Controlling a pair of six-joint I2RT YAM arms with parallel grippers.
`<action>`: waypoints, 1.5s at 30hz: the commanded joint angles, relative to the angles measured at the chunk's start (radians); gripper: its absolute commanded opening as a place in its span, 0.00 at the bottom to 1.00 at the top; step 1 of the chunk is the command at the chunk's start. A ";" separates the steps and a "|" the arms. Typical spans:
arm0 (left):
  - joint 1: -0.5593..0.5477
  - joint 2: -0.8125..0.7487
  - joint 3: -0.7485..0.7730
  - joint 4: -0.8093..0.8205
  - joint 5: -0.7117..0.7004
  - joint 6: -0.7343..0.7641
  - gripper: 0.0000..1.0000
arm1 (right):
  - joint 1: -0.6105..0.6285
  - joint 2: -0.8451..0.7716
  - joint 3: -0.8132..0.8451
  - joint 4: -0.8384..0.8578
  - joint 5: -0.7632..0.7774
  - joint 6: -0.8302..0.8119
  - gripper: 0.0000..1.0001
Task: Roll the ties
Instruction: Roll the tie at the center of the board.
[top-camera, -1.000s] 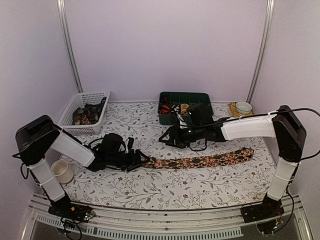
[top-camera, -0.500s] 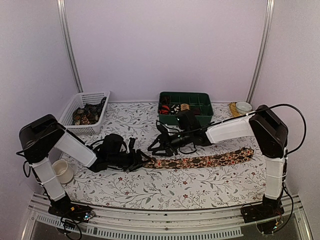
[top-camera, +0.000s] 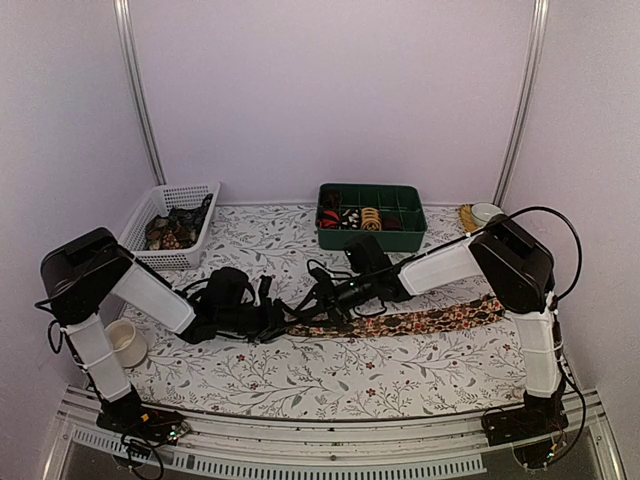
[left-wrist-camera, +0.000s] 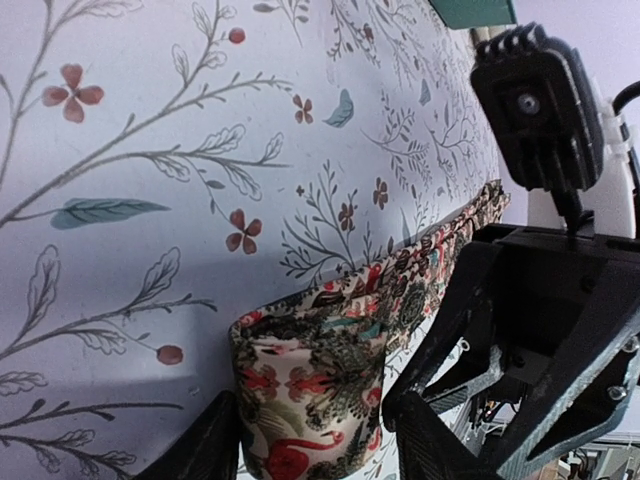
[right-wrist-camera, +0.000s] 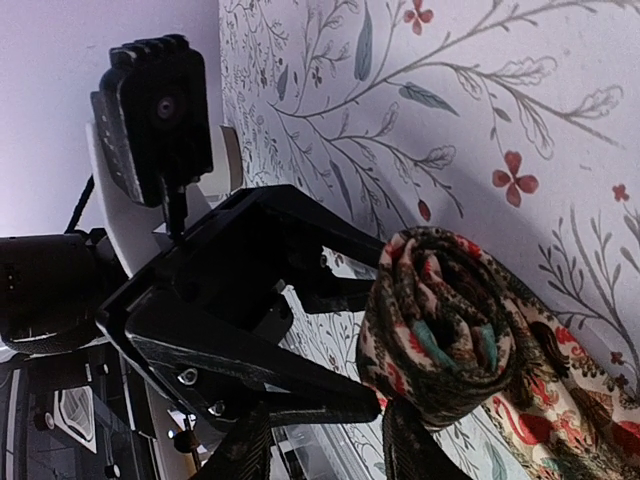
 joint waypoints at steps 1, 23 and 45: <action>-0.012 0.030 0.006 -0.057 -0.004 -0.007 0.53 | -0.008 0.079 0.040 -0.015 0.013 -0.025 0.39; -0.026 0.077 0.014 -0.020 0.003 -0.041 0.51 | -0.037 0.100 -0.012 -0.029 0.048 -0.062 0.41; -0.066 0.027 0.227 -0.497 -0.204 0.141 0.00 | -0.067 -0.036 -0.013 -0.099 0.093 -0.134 0.58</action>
